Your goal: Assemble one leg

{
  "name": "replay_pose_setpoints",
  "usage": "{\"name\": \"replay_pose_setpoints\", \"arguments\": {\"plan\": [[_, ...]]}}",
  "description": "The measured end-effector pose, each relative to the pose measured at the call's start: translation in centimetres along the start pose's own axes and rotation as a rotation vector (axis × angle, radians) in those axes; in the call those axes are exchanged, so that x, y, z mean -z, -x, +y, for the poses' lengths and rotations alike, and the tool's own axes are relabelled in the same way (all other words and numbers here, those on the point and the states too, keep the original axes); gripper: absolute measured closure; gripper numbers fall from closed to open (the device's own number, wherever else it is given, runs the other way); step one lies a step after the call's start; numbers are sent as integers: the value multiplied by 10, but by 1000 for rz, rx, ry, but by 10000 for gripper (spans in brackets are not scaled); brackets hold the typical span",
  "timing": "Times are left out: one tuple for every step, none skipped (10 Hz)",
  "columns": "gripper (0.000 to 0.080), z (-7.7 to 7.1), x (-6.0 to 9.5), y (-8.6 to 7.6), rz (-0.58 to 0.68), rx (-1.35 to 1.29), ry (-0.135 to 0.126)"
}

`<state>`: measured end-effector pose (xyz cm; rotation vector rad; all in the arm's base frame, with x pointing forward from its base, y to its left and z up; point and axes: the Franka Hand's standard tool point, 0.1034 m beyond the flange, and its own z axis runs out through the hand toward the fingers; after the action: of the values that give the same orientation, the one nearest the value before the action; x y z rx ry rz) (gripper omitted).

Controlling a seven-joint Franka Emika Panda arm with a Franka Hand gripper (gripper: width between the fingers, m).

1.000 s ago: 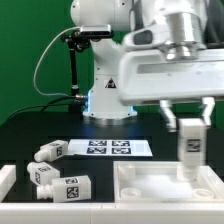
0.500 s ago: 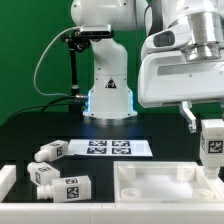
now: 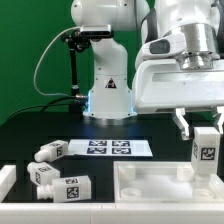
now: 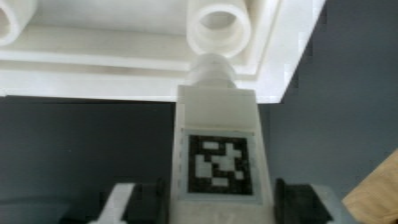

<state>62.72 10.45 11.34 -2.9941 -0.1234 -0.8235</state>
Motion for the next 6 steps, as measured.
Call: {"name": "replay_pose_setpoints", "arguments": {"plan": [[515, 2, -5, 6, -10, 5, 3], [515, 1, -8, 9, -15, 6, 3], [515, -3, -10, 10, -4, 10, 1], [515, -6, -11, 9, 17, 16, -1], [515, -8, -12, 8, 29, 18, -1], [515, -12, -13, 8, 53, 21, -4]]}}
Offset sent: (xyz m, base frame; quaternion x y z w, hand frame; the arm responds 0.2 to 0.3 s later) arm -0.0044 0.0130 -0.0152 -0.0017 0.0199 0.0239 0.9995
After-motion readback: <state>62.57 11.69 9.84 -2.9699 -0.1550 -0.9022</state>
